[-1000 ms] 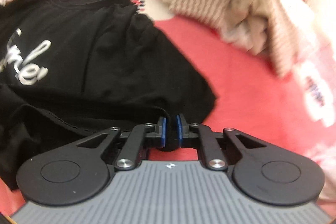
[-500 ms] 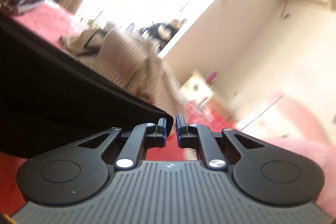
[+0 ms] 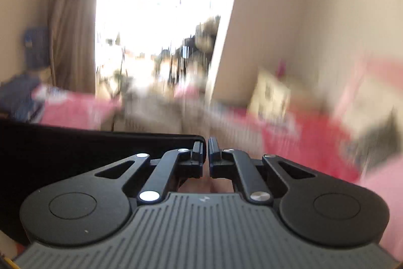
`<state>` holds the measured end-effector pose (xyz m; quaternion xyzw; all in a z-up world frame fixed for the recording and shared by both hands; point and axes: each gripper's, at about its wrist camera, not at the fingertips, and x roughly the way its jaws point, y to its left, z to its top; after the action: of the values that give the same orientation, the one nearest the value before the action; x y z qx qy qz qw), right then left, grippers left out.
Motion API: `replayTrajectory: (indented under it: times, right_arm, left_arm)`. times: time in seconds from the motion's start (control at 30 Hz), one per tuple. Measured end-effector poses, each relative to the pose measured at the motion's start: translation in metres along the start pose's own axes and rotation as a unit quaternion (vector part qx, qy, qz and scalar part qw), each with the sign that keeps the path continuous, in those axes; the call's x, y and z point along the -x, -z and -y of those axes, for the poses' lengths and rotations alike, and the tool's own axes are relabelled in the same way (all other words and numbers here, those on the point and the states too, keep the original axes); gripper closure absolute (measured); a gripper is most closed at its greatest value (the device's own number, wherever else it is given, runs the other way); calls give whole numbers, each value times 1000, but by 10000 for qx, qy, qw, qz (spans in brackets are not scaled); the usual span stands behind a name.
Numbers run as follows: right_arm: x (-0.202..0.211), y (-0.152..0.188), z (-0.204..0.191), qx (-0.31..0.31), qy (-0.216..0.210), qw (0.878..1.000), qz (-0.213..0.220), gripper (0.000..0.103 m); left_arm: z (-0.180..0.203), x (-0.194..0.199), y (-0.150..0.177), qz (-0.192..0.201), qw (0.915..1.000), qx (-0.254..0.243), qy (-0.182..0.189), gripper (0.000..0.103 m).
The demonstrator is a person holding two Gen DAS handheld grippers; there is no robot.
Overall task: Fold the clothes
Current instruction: 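Grasp the hem with both grippers and lift the t-shirt high, then lower the t-shirt onto the bedspread and open both grippers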
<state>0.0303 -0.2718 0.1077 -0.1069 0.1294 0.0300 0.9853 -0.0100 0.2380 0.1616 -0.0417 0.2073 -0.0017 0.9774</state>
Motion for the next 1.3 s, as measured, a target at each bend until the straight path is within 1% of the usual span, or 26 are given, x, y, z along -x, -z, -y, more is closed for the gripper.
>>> replayTrajectory:
  times: [0.03, 0.07, 0.1, 0.13, 0.17, 0.23, 0.27, 0.33, 0.4, 0.43, 0.53, 0.6, 0.67, 0.8, 0.87, 0.97, 1.07, 1.17, 1.3]
  right_arm:
    - [19, -24, 4, 78, -24, 9992, 380, 101]
    - [38, -45, 10, 140, -46, 9973, 718, 101]
    - [57, -57, 16, 183, -64, 9949, 986, 101]
    - [75, -64, 21, 234, -84, 9927, 1179, 101]
    - [88, -63, 27, 280, -113, 9914, 1277, 101]
    - [108, -51, 34, 357, -194, 9906, 1307, 100]
    - [112, -36, 35, 396, -235, 9918, 1188, 100]
    - [114, 0, 39, 391, -323, 9953, 826, 100]
    - [107, 45, 40, 228, -458, 9984, 223, 100]
    - [104, 70, 39, 152, -493, 9986, -79, 101]
    - [92, 142, 27, -20, -507, 9946, -909, 101]
    - [93, 185, 20, -110, -458, 9886, -1429, 101]
    - [96, 220, 18, -260, -351, 9823, -1821, 101]
    - [96, 258, 3, -362, -206, 9710, -2356, 101]
    - [94, 266, -2, -328, -167, 9670, -2522, 101]
    - [104, 276, -1, -269, -127, 9638, -2651, 101]
    - [104, 279, -2, -179, -133, 9627, -2695, 101]
    - [112, 286, -4, -67, -144, 9620, -2725, 101]
    - [106, 297, -8, -2, -197, 9556, -2942, 101]
  left_arm:
    - [0, 22, -18, 306, 9995, -112, -9, 101]
    - [1, 42, -26, 499, 9986, -196, -3, 101]
    - [2, 62, -30, 635, 9976, -266, 10, 101]
    - [2, 79, -28, 736, 9967, -351, 13, 101]
    - [1, 94, -21, 794, 9959, -440, 17, 101]
    - [2, 111, 6, 709, 9957, -589, 41, 101]
    - [2, 114, 23, 551, 9966, -601, 82, 101]
    - [1, 112, 62, 89, 9983, -535, 207, 101]
    - [0, 104, 106, -465, 9975, -406, 359, 101]
    - [0, 98, 128, -765, 9955, -385, 412, 101]
    - [-3, 83, 195, -1615, 9844, -450, 535, 101]
    - [-7, 73, 235, -2151, 9735, -410, 656, 101]
    - [-10, 64, 266, -2521, 9633, -528, 751, 101]
    - [-7, 53, 300, -2909, 9486, -861, 900, 101]
    - [-7, 53, 305, -3006, 9447, -908, 948, 101]
    - [-7, 56, 310, -3126, 9398, -942, 1012, 101]
    - [-2, 58, 313, -3239, 9343, -1007, 1099, 101]
    - [1, 62, 323, -3361, 9281, -1104, 1157, 101]
    - [7, 61, 341, -3488, 9201, -1326, 1188, 101]
